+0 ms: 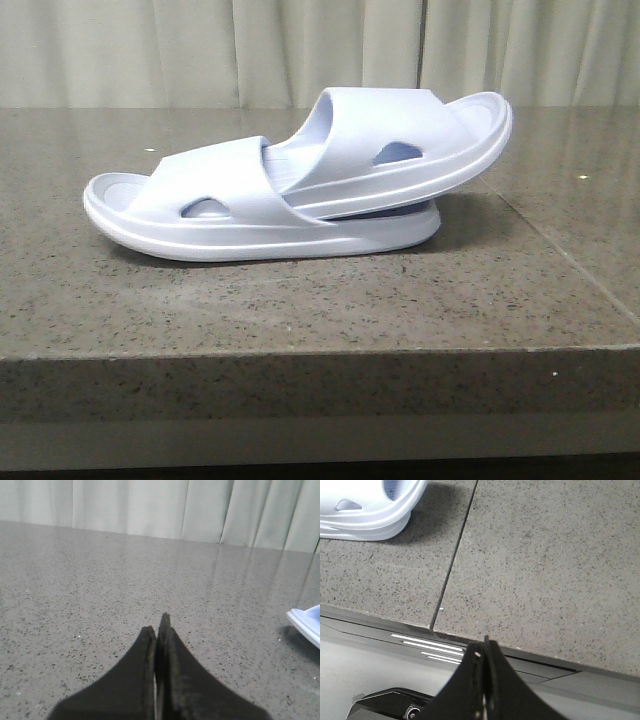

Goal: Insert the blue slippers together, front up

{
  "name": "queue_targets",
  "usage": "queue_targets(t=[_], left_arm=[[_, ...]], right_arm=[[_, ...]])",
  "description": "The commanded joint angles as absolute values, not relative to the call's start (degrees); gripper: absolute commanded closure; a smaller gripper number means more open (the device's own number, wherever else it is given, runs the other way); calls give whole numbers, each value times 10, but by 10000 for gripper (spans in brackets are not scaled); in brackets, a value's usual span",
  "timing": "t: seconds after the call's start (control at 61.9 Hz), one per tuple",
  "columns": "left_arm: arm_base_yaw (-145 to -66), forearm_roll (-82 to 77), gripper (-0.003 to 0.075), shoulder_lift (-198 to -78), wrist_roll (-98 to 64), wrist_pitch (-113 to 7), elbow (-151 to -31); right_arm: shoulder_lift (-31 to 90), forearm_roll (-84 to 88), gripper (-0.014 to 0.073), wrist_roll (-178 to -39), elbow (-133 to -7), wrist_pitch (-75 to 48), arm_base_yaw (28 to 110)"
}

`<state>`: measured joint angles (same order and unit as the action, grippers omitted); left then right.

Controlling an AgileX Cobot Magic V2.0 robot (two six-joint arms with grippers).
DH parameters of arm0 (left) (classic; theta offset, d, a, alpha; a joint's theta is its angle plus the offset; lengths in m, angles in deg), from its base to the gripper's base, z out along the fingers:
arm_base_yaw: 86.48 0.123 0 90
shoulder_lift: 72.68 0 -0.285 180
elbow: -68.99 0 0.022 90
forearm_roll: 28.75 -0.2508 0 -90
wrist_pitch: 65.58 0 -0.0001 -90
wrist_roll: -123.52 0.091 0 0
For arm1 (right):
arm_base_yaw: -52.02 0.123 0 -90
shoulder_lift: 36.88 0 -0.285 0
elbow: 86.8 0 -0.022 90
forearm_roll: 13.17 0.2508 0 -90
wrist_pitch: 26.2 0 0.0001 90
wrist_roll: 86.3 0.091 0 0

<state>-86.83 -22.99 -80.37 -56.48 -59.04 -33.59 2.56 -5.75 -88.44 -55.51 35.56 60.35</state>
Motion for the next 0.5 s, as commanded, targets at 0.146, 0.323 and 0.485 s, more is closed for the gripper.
queue_targets(t=[0.146,0.323,0.485], left_arm=[[-869,-257,741,-792,-572,-675,-333],[-869,-255,741,-792,-572,-674,-333],[-868,-255,741,-793,-572,-674,-333]], right_arm=[[28,-62,712,-886,-567,318,605],[28,-62,712,-886,-567,319,605],[28,-62,712,-886,-567,319,605]])
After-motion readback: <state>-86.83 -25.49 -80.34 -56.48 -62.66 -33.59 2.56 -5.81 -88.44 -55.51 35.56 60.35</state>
